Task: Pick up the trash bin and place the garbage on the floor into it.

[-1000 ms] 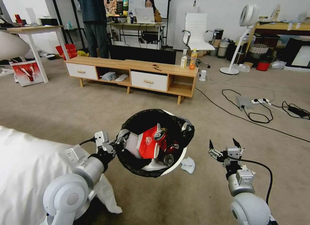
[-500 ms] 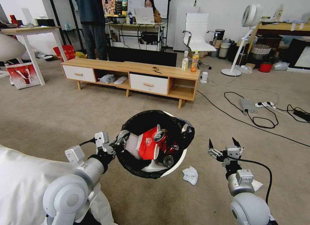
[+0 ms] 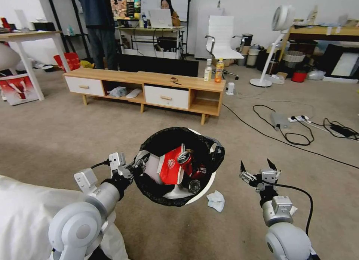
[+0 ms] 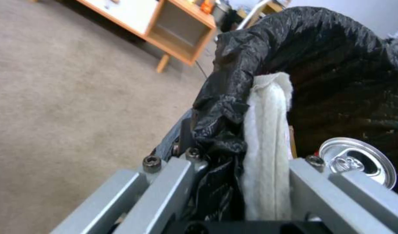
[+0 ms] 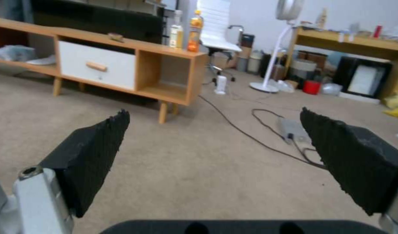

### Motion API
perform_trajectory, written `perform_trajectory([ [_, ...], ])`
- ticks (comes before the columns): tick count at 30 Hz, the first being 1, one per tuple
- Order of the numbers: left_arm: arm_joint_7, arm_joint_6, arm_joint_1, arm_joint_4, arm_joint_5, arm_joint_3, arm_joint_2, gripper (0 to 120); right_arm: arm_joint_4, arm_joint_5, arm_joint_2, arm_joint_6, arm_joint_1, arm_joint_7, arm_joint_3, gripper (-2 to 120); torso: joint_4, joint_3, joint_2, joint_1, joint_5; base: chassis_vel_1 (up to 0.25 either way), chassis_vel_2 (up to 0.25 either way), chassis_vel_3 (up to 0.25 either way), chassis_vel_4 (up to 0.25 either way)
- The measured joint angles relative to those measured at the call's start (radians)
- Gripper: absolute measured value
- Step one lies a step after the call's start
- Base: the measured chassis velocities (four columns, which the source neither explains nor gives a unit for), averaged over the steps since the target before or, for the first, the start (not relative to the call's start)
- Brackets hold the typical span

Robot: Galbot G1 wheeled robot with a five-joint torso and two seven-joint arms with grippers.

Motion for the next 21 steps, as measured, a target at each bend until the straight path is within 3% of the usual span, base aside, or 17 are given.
perform_trajectory([
  [21,-0.002,0.001,-0.003,0.006,-0.002,0.002,-0.004,7,-0.002,-0.001,0.011,0.005,0.0,0.003,-0.001,100,-0.0001,0.0,0.0,0.0,0.0,-0.093,-0.095,-0.093,-0.09],
])
